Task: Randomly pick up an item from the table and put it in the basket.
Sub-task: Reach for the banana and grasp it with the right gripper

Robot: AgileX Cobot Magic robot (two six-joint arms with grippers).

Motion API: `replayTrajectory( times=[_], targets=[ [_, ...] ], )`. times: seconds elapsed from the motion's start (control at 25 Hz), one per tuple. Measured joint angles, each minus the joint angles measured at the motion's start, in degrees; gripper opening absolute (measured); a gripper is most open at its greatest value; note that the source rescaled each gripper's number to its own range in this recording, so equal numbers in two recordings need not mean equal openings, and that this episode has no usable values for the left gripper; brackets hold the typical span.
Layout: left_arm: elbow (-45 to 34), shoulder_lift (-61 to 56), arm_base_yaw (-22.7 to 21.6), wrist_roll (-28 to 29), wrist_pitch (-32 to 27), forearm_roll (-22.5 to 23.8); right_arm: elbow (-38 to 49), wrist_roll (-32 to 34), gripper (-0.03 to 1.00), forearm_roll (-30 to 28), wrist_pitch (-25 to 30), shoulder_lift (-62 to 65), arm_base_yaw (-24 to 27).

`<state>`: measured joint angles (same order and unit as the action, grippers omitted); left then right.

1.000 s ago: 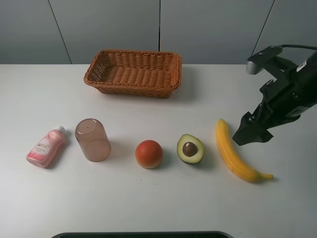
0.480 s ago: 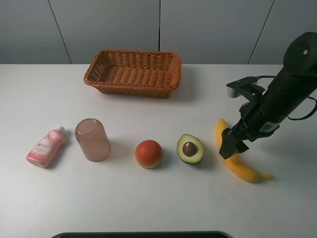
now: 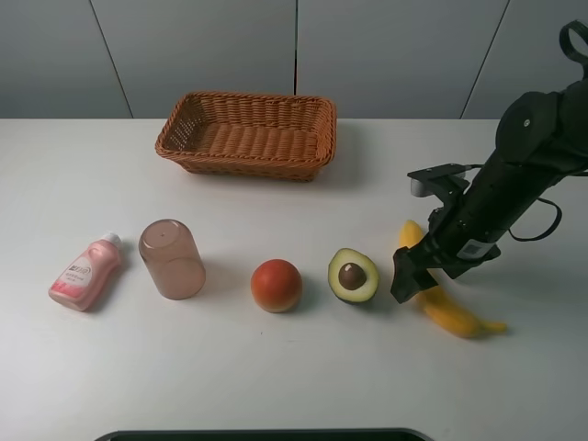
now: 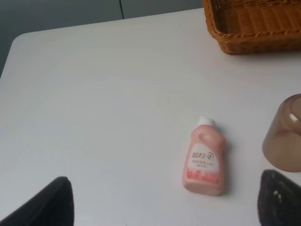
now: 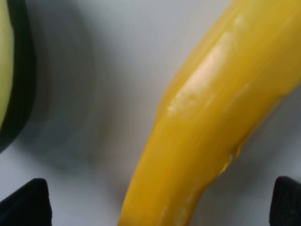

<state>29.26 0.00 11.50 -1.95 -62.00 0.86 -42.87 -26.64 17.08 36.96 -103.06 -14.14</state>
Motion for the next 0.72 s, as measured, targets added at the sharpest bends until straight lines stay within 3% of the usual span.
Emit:
replayTrajectory(
  times=[0.28, 0.56, 0.64, 0.72],
  targets=[
    [0.00, 0.00, 0.00, 0.22, 0.00, 0.00, 1.77, 0.65, 1.00, -0.01, -4.98, -1.31, -0.12],
    [0.00, 0.00, 0.00, 0.22, 0.00, 0.00, 1.77, 0.73, 1.00, -0.01, -6.19, -1.42, -0.12],
    [0.00, 0.00, 0.00, 0.22, 0.00, 0.00, 1.77, 1.02, 0.91, -0.19, -6.58, -1.42, -0.12],
    [0.00, 0.00, 0.00, 0.22, 0.00, 0.00, 1.79, 1.17, 0.64, -0.43, -7.07, -1.53, -0.12]
  ],
)
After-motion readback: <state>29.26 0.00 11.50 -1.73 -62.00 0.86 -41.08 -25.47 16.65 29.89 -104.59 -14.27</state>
